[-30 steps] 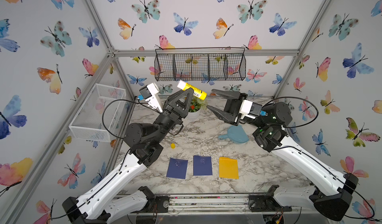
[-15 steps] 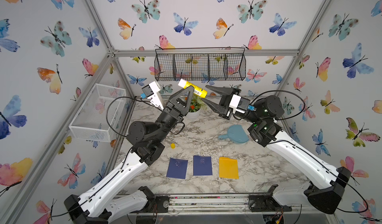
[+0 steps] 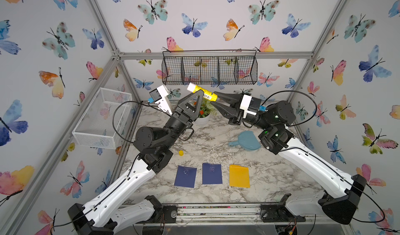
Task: Seal the envelope with a glue stick
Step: Unscrew the glue stick.
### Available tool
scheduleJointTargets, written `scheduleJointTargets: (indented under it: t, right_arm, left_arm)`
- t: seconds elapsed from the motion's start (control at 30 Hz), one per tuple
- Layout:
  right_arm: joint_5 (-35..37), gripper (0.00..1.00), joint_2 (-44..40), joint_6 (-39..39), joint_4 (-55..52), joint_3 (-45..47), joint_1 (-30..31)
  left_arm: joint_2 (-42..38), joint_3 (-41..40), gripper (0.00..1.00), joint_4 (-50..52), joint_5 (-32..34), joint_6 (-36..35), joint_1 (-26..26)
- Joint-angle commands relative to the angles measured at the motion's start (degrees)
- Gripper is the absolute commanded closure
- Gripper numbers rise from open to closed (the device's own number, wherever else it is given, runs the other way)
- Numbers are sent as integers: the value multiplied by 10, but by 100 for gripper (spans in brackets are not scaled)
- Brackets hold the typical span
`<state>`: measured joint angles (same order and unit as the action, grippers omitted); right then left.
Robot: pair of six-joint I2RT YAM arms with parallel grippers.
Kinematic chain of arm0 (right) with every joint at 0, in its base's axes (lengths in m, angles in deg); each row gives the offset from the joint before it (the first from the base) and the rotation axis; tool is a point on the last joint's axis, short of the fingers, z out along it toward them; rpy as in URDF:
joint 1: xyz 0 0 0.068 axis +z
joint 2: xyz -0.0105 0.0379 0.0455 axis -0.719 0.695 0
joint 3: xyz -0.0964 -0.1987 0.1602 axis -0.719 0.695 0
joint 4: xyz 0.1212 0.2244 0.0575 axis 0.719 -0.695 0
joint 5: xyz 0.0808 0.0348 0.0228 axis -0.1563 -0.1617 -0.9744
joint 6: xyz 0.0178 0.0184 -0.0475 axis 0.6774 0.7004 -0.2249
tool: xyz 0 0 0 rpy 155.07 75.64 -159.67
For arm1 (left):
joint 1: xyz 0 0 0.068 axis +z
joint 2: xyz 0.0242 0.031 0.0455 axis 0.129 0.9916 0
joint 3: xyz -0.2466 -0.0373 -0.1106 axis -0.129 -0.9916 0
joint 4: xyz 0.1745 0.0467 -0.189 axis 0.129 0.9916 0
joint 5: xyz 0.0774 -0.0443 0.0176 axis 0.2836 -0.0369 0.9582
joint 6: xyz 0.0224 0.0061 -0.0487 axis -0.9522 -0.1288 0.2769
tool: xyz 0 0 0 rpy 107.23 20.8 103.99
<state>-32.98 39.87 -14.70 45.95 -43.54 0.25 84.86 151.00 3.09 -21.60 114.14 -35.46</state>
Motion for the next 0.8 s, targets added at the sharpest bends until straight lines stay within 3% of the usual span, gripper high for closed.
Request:
scheduleJointTargets:
  t: [0.0, 0.13, 0.3, 0.6, 0.77]
  right_arm:
    - [15, 85, -22, 158, 41, 17, -1]
    - [-50, 89, -37, 344, 94, 44, -1]
    - [-123, 93, -41, 553, 159, 56, -1]
    - [-310, 99, -58, 626, 65, 9, -1]
    - [-375, 99, -42, 734, 121, 17, -1]
  left_arm:
    - [-4, 5, 100, -43, -15, -46, -2]
    - [5, 18, 100, -77, -69, -114, -3]
    - [15, 31, 100, -149, -198, -210, -3]
    - [19, 102, 100, -177, -568, -308, -4]
    - [14, 137, 100, -102, -657, -363, -10]
